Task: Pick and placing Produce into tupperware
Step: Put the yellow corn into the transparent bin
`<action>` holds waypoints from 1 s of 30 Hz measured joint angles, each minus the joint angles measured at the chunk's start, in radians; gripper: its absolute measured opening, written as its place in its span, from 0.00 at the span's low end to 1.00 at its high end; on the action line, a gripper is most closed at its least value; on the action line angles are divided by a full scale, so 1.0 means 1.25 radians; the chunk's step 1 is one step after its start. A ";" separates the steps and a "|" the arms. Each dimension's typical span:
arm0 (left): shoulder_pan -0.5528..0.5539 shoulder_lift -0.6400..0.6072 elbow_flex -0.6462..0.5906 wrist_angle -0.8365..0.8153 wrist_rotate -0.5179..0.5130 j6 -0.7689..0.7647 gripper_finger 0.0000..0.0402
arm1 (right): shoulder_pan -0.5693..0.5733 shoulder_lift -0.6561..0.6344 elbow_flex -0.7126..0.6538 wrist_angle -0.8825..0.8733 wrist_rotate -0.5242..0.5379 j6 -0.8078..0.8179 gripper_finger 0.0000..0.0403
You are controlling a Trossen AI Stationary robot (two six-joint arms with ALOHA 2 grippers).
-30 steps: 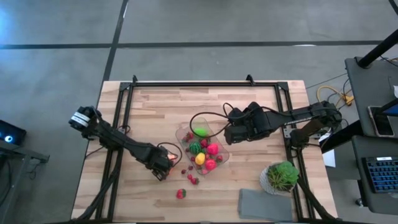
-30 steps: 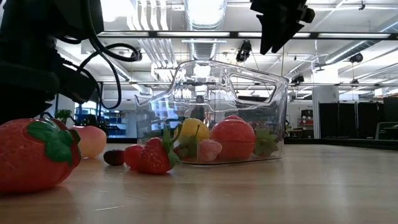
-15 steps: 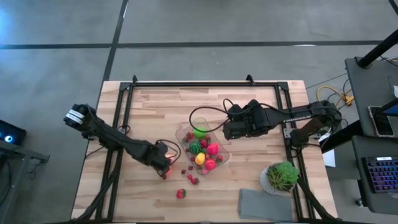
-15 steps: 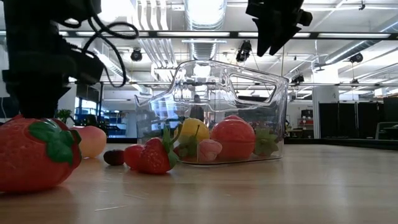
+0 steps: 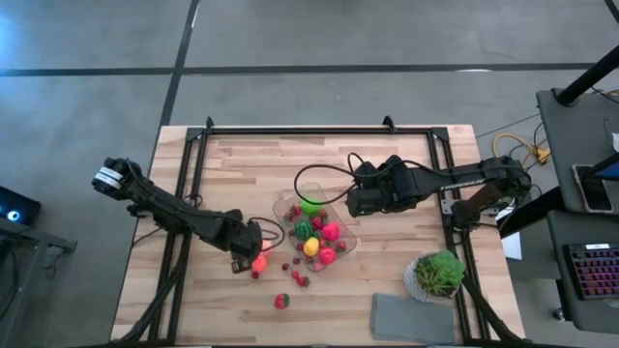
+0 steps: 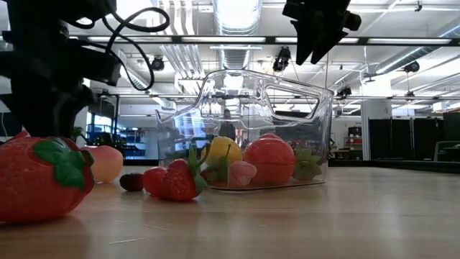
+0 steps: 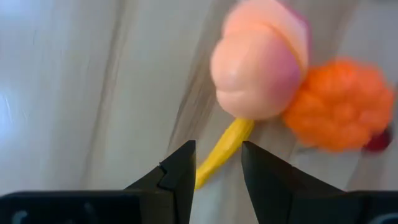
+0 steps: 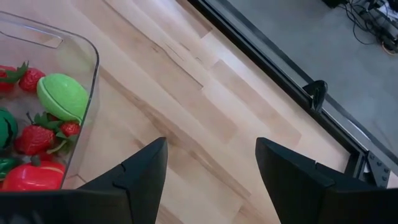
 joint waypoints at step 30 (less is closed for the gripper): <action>0.003 0.093 -0.016 0.052 0.025 0.367 0.28 | 0.000 0.000 0.000 0.001 0.003 0.042 0.59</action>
